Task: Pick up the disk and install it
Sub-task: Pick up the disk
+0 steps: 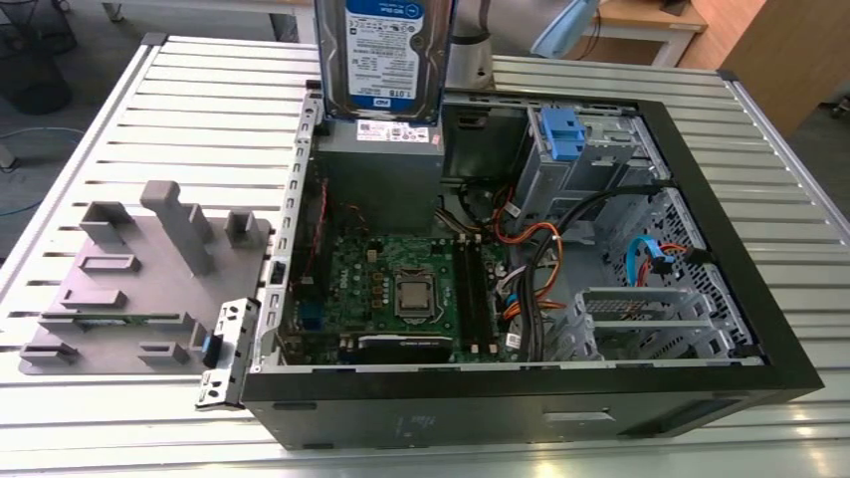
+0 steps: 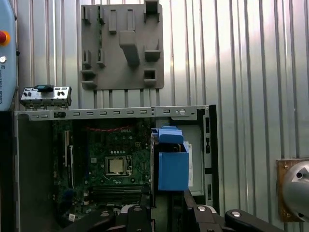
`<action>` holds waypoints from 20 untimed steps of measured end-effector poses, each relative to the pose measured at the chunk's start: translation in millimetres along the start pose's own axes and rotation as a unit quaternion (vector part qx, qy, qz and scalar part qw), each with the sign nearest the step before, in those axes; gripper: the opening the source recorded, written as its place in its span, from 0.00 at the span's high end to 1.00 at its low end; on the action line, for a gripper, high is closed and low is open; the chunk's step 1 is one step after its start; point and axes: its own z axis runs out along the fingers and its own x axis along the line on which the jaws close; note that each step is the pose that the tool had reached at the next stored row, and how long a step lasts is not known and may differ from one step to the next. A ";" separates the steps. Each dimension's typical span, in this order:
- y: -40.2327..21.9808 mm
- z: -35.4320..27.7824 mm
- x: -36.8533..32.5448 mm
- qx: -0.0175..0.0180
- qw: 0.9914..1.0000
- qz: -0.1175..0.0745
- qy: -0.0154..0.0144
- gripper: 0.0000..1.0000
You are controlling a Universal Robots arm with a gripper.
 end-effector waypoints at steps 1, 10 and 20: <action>0.0 0.0 0.0 0.000 1.000 0.000 0.000 0.65; -6.5 -0.1 -0.4 0.000 1.000 0.000 0.000 0.65; -30.0 -0.4 -1.6 0.000 1.000 0.000 0.000 0.65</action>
